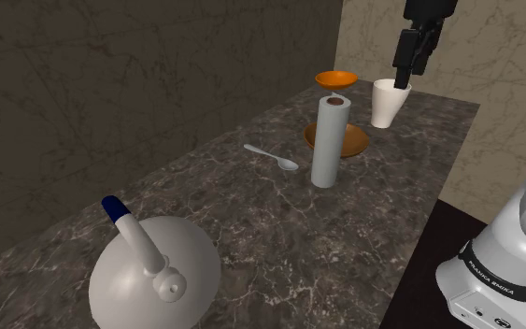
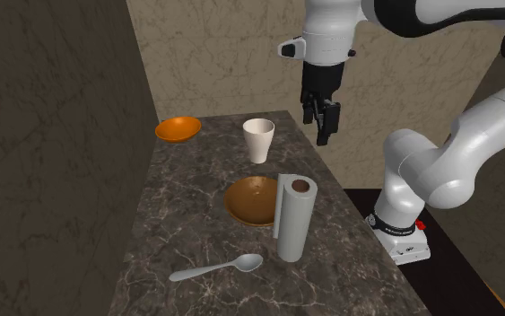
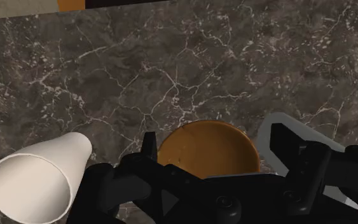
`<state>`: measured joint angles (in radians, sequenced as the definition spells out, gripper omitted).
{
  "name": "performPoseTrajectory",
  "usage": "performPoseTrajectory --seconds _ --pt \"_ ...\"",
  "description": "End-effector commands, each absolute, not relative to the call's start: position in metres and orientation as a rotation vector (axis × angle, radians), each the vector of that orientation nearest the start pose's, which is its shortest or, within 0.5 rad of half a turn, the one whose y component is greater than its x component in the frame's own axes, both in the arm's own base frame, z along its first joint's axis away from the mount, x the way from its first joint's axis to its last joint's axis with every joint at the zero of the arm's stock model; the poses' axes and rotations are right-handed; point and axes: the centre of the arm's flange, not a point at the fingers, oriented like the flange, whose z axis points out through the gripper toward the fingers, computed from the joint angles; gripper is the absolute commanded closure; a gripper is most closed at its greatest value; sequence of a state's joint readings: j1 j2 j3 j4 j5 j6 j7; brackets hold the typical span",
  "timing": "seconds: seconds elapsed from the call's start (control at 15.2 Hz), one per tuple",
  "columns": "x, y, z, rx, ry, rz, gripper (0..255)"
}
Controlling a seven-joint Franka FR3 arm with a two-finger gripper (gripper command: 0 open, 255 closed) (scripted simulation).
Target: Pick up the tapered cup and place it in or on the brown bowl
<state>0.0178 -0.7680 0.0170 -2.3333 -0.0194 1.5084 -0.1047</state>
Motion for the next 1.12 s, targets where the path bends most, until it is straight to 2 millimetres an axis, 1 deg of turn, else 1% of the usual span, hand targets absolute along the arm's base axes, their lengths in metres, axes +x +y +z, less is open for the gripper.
performPoseTrajectory --seconds 0.0,0.66,0.99,1.06 --pt "0.305 0.01 0.59 -3.162 -0.212 0.092 0" --pt "0.379 -0.073 0.536 -3.244 -0.241 0.116 0" --pt "0.417 -0.115 0.511 -3.284 -0.256 0.129 0" --pt "0.422 -0.12 0.508 -3.289 -0.258 0.13 0"
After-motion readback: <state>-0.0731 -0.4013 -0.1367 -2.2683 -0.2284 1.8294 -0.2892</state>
